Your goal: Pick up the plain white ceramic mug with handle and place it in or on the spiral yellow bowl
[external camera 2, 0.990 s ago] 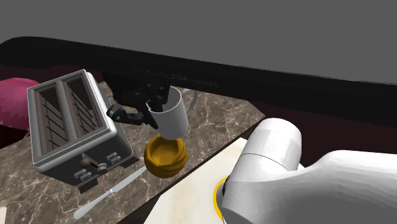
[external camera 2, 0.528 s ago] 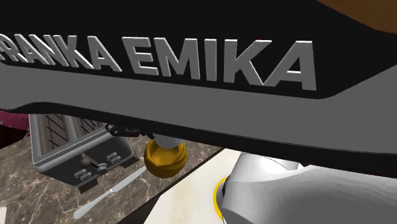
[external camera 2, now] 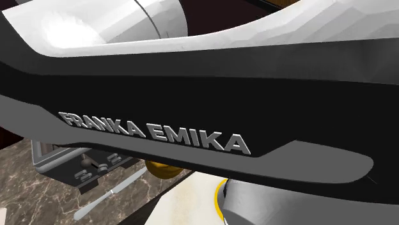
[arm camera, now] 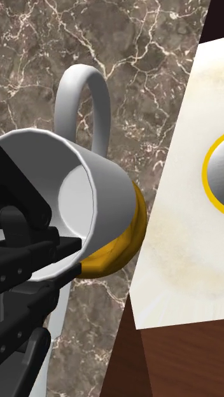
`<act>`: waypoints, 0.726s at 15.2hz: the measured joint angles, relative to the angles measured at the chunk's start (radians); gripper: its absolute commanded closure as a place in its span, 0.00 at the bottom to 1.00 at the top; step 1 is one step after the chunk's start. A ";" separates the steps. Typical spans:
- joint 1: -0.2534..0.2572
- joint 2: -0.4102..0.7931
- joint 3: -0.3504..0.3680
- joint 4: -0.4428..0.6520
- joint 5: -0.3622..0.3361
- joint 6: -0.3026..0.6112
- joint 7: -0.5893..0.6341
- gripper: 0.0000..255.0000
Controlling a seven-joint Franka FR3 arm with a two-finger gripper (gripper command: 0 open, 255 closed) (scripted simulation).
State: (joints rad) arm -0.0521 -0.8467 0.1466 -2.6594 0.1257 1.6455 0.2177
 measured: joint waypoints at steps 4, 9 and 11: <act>0.001 0.003 0.004 -0.045 0.004 0.048 -0.003 1.00; 0.002 0.004 0.006 -0.048 0.005 0.055 -0.002 1.00; 0.002 0.004 0.006 -0.048 0.005 0.055 -0.002 0.00</act>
State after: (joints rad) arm -0.0499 -0.8426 0.1523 -2.7076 0.1309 1.7008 0.2162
